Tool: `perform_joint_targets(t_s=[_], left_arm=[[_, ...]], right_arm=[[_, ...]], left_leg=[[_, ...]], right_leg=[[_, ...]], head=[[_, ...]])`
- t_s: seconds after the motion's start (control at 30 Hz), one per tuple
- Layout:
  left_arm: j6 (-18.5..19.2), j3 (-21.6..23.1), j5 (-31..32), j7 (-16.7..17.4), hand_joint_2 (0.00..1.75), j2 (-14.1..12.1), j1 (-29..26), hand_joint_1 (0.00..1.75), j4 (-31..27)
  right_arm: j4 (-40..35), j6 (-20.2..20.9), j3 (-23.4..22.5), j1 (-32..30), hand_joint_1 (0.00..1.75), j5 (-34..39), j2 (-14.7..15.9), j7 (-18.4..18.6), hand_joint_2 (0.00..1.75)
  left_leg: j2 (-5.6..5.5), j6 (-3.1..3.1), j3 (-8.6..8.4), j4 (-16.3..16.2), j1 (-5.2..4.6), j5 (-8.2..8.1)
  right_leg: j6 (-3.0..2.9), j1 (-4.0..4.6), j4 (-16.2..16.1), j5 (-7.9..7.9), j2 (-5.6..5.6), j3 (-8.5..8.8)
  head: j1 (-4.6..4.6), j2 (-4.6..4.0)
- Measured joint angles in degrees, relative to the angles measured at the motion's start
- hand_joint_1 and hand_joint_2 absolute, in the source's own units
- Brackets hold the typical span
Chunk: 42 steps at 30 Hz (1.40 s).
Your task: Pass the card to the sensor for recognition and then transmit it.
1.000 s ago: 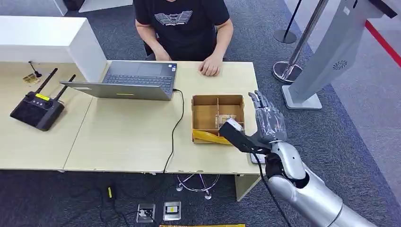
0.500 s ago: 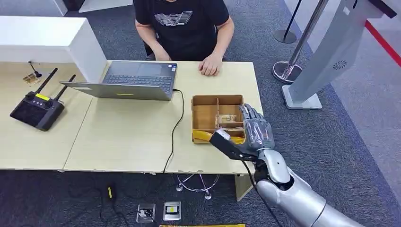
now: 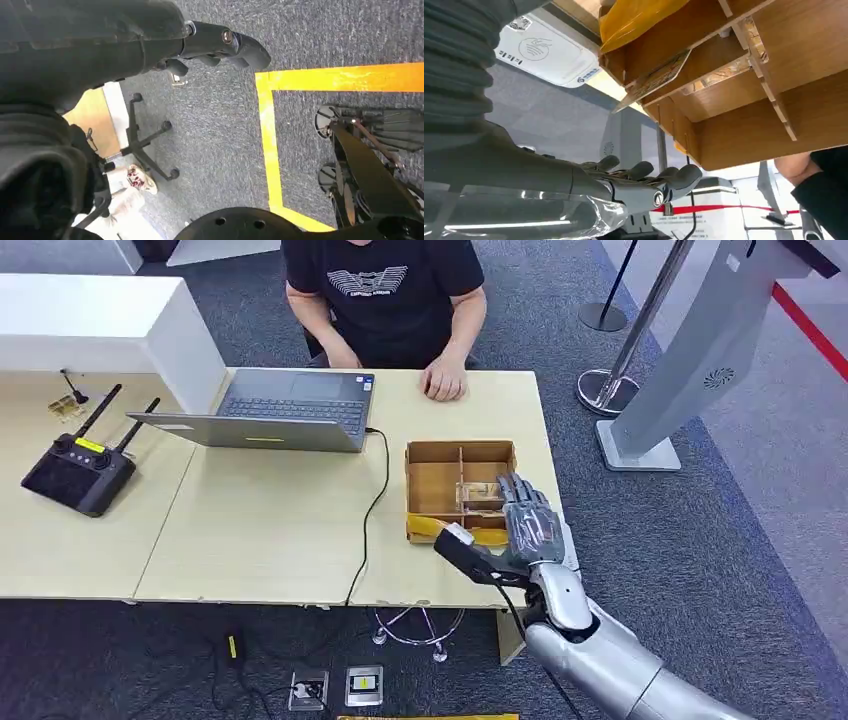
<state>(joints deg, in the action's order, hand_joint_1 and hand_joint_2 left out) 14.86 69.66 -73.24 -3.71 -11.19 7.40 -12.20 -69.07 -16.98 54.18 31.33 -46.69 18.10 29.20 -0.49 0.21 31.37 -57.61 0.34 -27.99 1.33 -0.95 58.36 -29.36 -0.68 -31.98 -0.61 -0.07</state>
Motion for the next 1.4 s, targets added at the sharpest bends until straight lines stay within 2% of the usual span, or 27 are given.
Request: perform_joint_targets(t_s=[0.27, 0.53, 0.8, 1.4], left_arm=[[0.0, 0.0, 0.0, 0.9, 0.00, -0.3, 0.0, 0.00, 0.0], [0.0, 0.0, 0.0, 1.2, 0.00, -0.3, 0.0, 0.00, 0.0], [0.0, 0.0, 0.0, 1.2, 0.00, -0.4, -0.1, 0.00, 0.0], [0.0, 0.0, 0.5, 1.2, 0.00, -0.4, -0.1, 0.00, 0.2]], right_arm=[[3.4, -1.6, 0.0, 0.5, 0.00, -2.1, -1.5, -0.3, 1.75], [4.7, -2.3, -0.1, 0.6, 0.00, -3.1, -1.8, -0.2, 1.75], [5.3, -2.3, -1.6, 0.7, 0.00, -5.4, -1.8, 1.4, 1.75], [6.4, -1.4, -3.3, 0.7, 0.00, -6.1, -2.3, 0.2, 1.75]], left_leg=[[0.00, 0.00, -0.01, 0.0, 0.00, 0.00], [0.00, 0.00, -0.01, 0.0, 0.00, 0.00], [0.01, 0.00, -0.03, 0.0, 0.00, 0.00], [0.01, 0.00, -0.03, 0.0, 0.00, 0.00]], right_leg=[[0.00, 0.00, 0.0, 0.00, 0.01, 0.00], [0.00, 0.00, 0.0, 0.00, 0.01, 0.00], [0.00, 0.00, 0.0, 0.00, 0.03, 0.00], [0.00, 0.00, 0.0, 0.00, 0.03, 0.00]], head=[[-0.02, 0.00], [0.00, 0.00], [0.00, 0.00], [0.00, 0.00]])
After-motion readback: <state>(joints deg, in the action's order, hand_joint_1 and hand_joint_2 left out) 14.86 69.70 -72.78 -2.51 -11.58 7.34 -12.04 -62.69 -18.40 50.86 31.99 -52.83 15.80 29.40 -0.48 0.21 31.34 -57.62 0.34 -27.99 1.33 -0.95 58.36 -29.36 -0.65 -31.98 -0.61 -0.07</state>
